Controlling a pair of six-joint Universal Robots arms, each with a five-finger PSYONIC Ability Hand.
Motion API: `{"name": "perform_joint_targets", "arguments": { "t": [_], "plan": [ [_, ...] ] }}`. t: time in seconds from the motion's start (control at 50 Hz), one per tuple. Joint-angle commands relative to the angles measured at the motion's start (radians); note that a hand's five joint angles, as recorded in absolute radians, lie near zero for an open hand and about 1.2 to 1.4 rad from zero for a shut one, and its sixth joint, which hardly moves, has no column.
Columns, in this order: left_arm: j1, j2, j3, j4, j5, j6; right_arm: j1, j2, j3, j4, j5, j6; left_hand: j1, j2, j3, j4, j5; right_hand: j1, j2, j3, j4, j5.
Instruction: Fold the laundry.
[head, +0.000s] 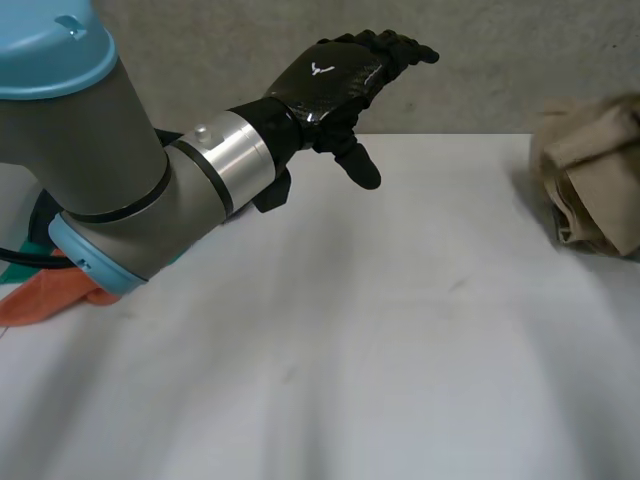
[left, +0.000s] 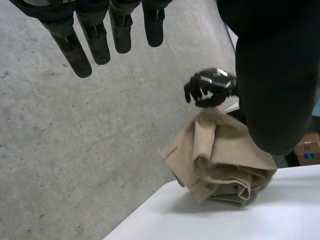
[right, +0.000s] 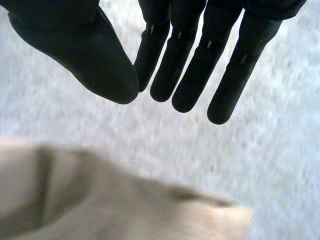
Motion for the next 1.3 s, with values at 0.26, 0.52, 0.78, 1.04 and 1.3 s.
{"name": "perform_joint_targets", "arguments": {
  "t": [0.26,0.52,0.78,1.04,1.3],
  "plan": [
    [-0.013,-0.036,-0.01,-0.002,-0.003,0.002,-0.152,0.317,-0.16,0.094,-0.159,-0.009,0.025,0.009,0.005,0.016,-0.005,0.463,0.217,0.207,0.198,0.198],
    [-0.017,-0.032,-0.041,-0.002,-0.003,0.005,-0.149,0.04,0.061,0.102,-0.145,-0.002,0.025,0.009,0.005,0.016,-0.005,-0.758,-1.004,-1.015,-1.023,-1.024],
    [-0.022,-0.024,-0.06,-0.004,-0.003,0.001,-0.155,-0.146,0.058,0.283,-0.113,0.017,0.023,0.006,0.002,0.013,-0.008,-0.758,-1.004,-1.015,-1.023,-1.024],
    [-0.022,-0.01,-0.072,-0.002,-0.001,0.001,-0.166,-0.134,0.003,0.355,-0.105,0.191,0.017,0.0,-0.004,0.007,-0.013,-0.758,-1.004,-1.015,-1.023,-1.024],
    [-0.016,-0.01,-0.109,-0.002,-0.001,0.002,-0.129,0.2,-0.215,0.437,-0.013,0.207,0.014,-0.003,-0.007,0.004,-0.016,-0.758,-1.004,-1.015,-1.023,-1.024]
  ]
}}
